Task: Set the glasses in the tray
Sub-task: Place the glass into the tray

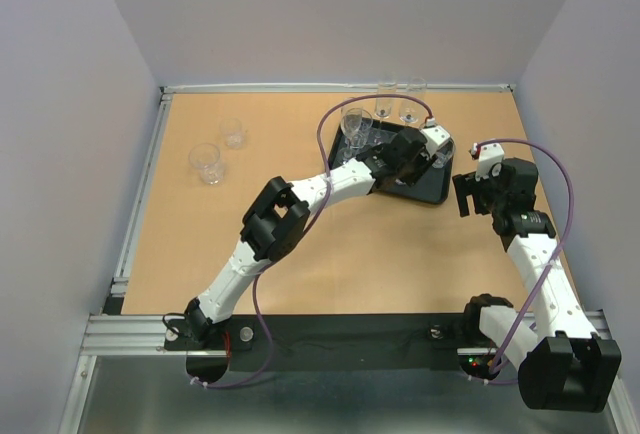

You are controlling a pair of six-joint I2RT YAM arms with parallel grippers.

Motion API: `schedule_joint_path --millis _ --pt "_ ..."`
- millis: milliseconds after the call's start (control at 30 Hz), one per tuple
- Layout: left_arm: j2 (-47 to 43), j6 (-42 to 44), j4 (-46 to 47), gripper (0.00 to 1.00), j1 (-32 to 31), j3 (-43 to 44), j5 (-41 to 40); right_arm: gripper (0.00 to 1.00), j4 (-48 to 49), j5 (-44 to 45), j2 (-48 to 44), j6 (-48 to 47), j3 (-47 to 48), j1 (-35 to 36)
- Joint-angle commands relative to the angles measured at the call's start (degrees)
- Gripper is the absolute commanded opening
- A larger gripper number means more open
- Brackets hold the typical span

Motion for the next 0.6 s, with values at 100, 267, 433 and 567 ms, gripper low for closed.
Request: schedule_joint_path --millis 100,267,433,567 --pt "-10.76 -1.06 4.41 0.58 0.27 0.30 -1.80 0.89 2.40 -0.10 -1.53 0.45 -0.19 -0.45" --pt "-19.62 -1.32 8.63 0.64 0.27 -8.66 -3.39 0.89 2.40 -0.45 -1.88 0.19 -0.28 -0.45" --pt "-27.37 -1.94 10.83 0.66 0.45 -17.52 -4.35 0.89 2.40 -0.98 -1.97 -0.16 -0.37 -0.45" --pt "-35.10 -3.43 12.94 0.68 1.24 -26.32 -5.32 0.89 2.31 -2.03 -2.15 -0.34 -0.37 -0.45"
